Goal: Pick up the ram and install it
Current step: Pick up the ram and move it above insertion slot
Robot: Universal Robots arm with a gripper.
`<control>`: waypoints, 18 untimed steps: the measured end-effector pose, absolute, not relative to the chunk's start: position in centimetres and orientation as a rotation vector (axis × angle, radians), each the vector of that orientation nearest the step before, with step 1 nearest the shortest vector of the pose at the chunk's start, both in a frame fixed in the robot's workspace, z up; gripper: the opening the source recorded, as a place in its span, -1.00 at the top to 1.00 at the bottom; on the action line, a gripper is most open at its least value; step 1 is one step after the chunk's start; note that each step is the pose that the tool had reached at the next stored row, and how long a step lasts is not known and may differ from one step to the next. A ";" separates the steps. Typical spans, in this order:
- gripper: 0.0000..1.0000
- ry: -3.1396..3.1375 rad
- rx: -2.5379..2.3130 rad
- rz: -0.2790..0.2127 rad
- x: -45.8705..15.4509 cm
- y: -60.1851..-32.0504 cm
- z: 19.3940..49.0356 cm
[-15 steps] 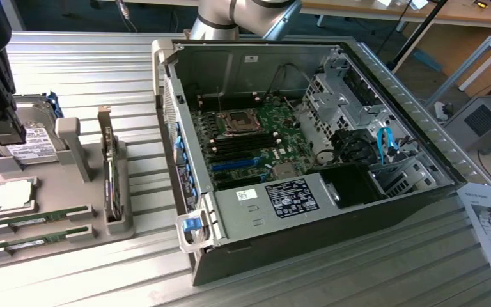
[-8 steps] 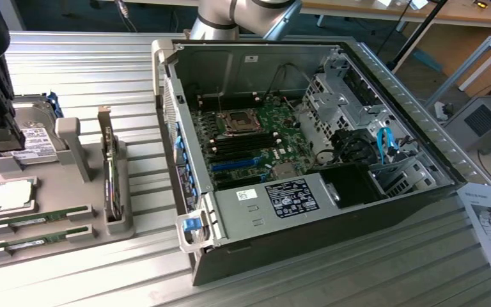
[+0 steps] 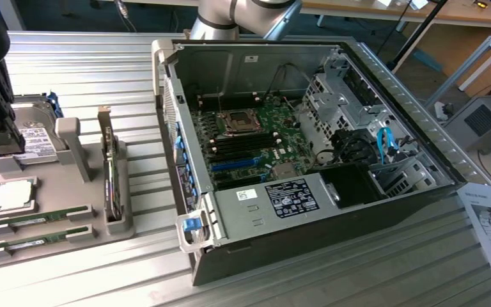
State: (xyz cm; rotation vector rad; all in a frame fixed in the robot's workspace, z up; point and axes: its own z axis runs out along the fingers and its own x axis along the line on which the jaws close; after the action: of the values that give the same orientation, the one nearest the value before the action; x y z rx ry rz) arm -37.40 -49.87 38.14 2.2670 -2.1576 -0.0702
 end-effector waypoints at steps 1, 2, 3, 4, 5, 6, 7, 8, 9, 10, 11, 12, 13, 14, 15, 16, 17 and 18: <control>0.79 -2.158 2.267 -0.070 -37.4 -50.0 38.1; 0.79 -2.158 2.267 -0.070 -37.4 -50.0 38.0; 0.79 -2.158 2.267 -0.070 -37.4 -50.1 37.9; 0.79 -2.158 2.267 -0.070 -37.4 -50.2 37.8; 0.79 -2.158 2.267 -0.070 -37.4 -50.3 37.7; 0.79 -2.158 2.267 -0.070 -37.4 -50.4 37.6; 0.79 -2.158 2.267 -0.070 -37.4 -50.5 37.5; 0.79 -2.158 2.267 -0.070 -37.4 -50.6 37.4; 0.79 -2.158 2.267 -0.070 -37.4 -50.6 37.3; 0.79 -2.157 2.267 -0.070 -37.4 -50.7 37.2; 0.79 -2.158 2.267 -0.070 -37.4 -50.8 37.1; 0.79 -2.157 2.267 -0.070 -37.4 -50.8 37.0; 0.79 -2.157 2.267 -0.070 -37.4 -50.9 36.9; 0.79 -2.158 2.267 -0.070 -37.4 -51.0 36.7; 0.79 -2.157 2.267 -0.070 -37.4 -51.1 36.5; 0.79 -2.158 2.267 -0.070 -37.4 -51.2 36.4; 0.79 -2.158 2.267 -0.070 -37.4 -51.3 36.3; 0.79 -2.158 2.267 -0.070 -37.4 -51.4 36.1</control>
State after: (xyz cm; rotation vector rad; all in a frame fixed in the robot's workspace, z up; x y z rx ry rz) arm -37.40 -51.35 36.11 2.2670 -2.1576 -0.0703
